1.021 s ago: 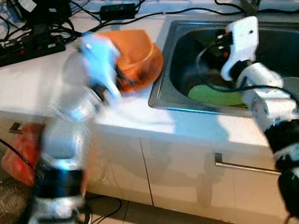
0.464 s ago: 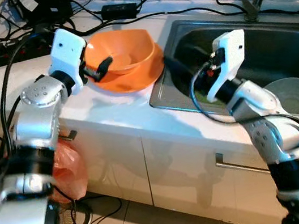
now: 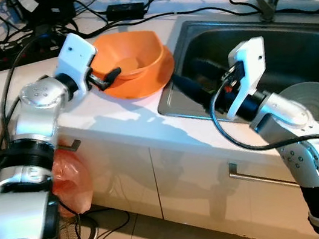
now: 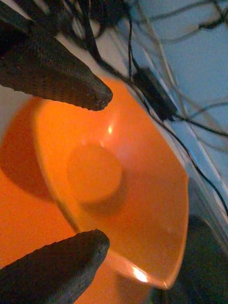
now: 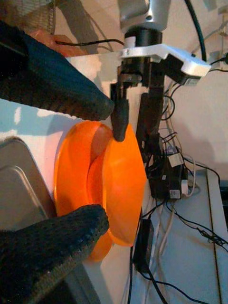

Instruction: Kitchen organization

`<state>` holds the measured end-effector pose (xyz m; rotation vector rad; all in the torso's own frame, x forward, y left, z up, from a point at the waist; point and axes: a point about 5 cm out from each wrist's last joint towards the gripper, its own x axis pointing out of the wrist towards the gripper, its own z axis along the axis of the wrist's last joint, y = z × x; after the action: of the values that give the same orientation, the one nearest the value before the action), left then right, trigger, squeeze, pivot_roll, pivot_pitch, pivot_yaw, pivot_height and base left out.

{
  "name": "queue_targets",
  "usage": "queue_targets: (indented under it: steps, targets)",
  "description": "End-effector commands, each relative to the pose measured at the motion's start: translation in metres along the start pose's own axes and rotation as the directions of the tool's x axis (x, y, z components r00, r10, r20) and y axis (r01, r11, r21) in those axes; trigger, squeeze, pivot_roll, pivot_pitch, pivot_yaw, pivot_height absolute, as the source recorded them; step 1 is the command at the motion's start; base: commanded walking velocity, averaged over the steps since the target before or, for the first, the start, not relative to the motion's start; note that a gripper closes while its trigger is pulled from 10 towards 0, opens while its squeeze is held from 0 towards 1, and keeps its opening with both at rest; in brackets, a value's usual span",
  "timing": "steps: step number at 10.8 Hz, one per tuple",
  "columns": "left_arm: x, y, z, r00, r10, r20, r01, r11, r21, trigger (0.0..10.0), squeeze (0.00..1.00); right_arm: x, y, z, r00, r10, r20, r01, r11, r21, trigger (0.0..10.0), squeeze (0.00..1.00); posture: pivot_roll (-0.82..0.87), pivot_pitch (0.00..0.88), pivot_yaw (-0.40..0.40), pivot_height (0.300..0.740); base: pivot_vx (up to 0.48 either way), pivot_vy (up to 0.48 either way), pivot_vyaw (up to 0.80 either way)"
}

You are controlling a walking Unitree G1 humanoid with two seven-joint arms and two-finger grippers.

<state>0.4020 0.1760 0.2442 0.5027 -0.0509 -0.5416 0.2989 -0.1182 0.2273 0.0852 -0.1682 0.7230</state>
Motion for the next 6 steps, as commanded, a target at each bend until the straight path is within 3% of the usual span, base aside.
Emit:
queue_targets:
  steps: [1, 4, 6]
  targets:
    - [0.005, -0.004, 0.003, 1.000, -0.009, 0.013, 0.009, 1.000, 0.010, 10.0, 0.00, -0.002, 0.003, 0.000, 1.000, -0.004, 0.001, 0.004, 1.000, -0.001, 10.0, 0.00, 0.10, 0.108, 0.020, 0.740, 0.000, 0.000, 0.00]
    - [0.017, -0.019, 0.005, 0.998, -0.050, 0.036, 0.050, 0.999, 0.005, 10.0, 0.00, -0.001, 0.005, 0.001, 1.000, 0.007, -0.015, -0.007, 1.000, 0.001, 10.0, 0.00, 0.08, 0.102, 0.010, 0.740, 0.000, 0.000, 0.00]
    - [0.024, -0.021, 0.016, 0.997, -0.048, 0.065, 0.047, 0.999, 0.016, 10.0, 0.00, -0.003, 0.006, 0.003, 1.000, 0.003, -0.014, -0.003, 1.000, 0.001, 10.0, 0.00, 0.08, 0.101, 0.019, 0.740, 0.000, 0.000, 0.00]
